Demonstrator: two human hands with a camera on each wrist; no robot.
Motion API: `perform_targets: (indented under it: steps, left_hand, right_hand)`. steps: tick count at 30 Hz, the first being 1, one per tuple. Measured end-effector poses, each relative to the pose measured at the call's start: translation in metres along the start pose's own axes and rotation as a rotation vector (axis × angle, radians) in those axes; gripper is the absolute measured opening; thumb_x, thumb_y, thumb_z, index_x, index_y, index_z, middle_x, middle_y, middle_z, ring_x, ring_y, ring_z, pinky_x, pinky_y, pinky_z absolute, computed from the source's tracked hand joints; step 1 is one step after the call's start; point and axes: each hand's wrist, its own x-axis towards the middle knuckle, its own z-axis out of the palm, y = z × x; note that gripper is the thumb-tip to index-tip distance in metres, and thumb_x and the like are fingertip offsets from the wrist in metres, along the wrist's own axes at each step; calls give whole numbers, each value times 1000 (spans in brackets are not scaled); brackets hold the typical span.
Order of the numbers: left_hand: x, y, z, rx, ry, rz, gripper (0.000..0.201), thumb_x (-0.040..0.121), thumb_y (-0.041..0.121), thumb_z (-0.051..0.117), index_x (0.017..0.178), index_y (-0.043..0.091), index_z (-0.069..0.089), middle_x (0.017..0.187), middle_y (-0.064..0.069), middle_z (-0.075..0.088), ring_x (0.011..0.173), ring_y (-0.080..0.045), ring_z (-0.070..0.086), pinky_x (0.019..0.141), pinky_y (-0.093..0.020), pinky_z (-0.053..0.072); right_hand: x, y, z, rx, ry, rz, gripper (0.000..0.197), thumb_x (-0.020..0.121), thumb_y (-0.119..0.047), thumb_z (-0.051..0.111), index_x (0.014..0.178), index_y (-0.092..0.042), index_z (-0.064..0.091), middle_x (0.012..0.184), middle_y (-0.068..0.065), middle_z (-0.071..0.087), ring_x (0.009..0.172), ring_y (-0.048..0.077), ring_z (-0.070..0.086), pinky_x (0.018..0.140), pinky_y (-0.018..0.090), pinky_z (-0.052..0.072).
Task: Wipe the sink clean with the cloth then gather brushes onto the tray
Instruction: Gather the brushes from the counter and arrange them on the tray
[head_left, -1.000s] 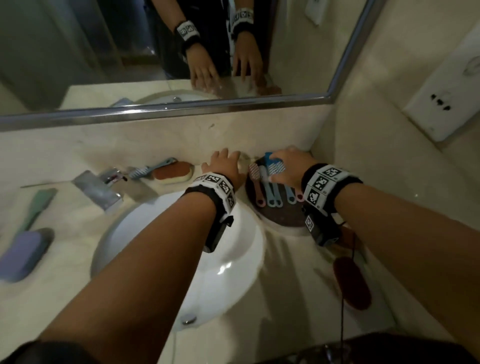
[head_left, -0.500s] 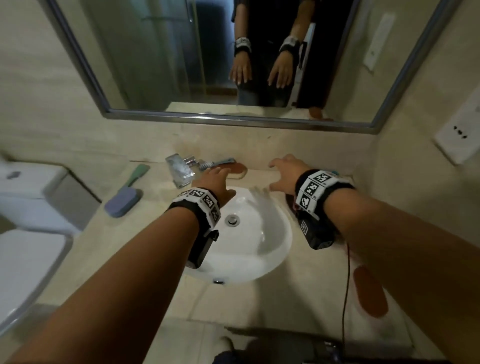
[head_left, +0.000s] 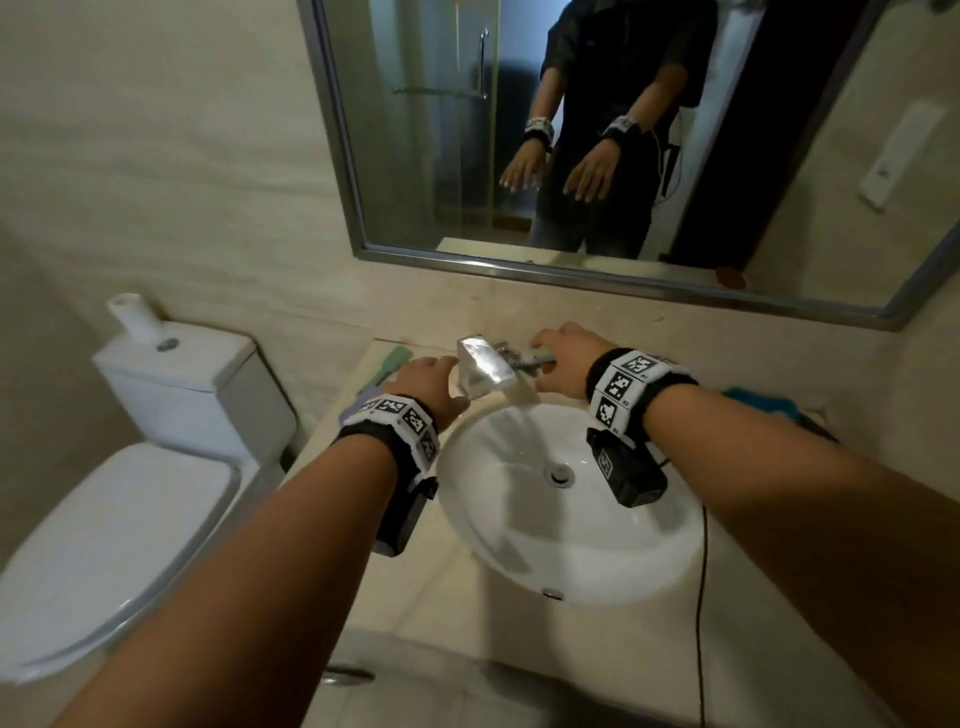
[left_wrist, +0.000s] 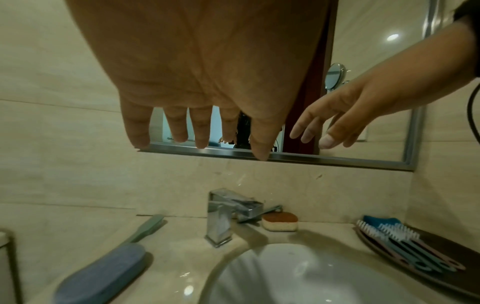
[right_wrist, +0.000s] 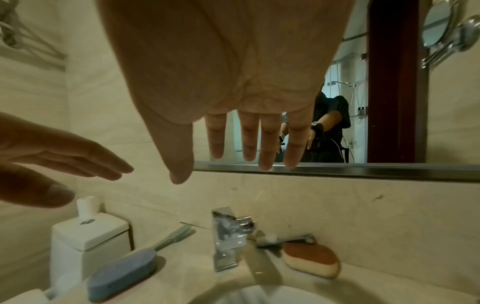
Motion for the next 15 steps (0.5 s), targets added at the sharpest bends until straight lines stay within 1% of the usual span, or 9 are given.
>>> perform_targets:
  steps: [2, 4, 6, 8, 12, 15]
  left_hand:
    - [8, -39, -4, 5, -20, -26, 64, 89, 40, 56, 145, 24, 30, 147, -6, 38, 134, -29, 37, 106, -46, 38]
    - [16, -75, -8, -10, -40, -44, 64, 88, 40, 56, 145, 26, 30, 146, -6, 39, 132, -29, 39, 106, -48, 38]
    - [25, -109, -10, -1, -64, -47, 63, 90, 40, 54, 145, 24, 30, 144, -8, 41, 131, -30, 40, 106, -47, 38]
    - [32, -140, -9, 17, -105, -57, 64, 90, 41, 54, 146, 21, 29, 144, -10, 41, 132, -31, 39, 107, -46, 37]
    - [46, -185, -2, 30, -152, -81, 64, 89, 41, 55, 144, 19, 32, 143, -13, 42, 130, -33, 41, 106, -47, 37]
    - [60, -206, 0, 5, -155, -76, 63, 88, 37, 57, 144, 20, 33, 143, -14, 42, 129, -34, 42, 105, -48, 38]
  right_hand:
    - [17, -32, 9, 19, -17, -5, 60, 81, -42, 63, 135, -26, 42, 130, 10, 43, 112, 32, 52, 96, 42, 46]
    - [35, -65, 20, 40, -38, -5, 61, 81, -41, 63, 136, -28, 40, 134, 10, 41, 116, 32, 50, 99, 41, 44]
    - [55, -95, 34, 52, -46, -3, 62, 81, -40, 65, 136, -27, 40, 140, 8, 37, 124, 31, 45, 104, 39, 41]
    - [70, -119, 49, 42, -59, -4, 62, 80, -41, 65, 135, -27, 41, 143, 8, 35, 127, 29, 42, 105, 35, 39]
    - [91, -150, 78, 23, -129, 13, 61, 82, -41, 65, 135, -26, 41, 134, 11, 42, 120, 32, 47, 101, 38, 42]
    - [108, -160, 86, 3, -158, 32, 59, 83, -41, 64, 135, -26, 39, 134, 11, 41, 119, 32, 48, 100, 39, 42]
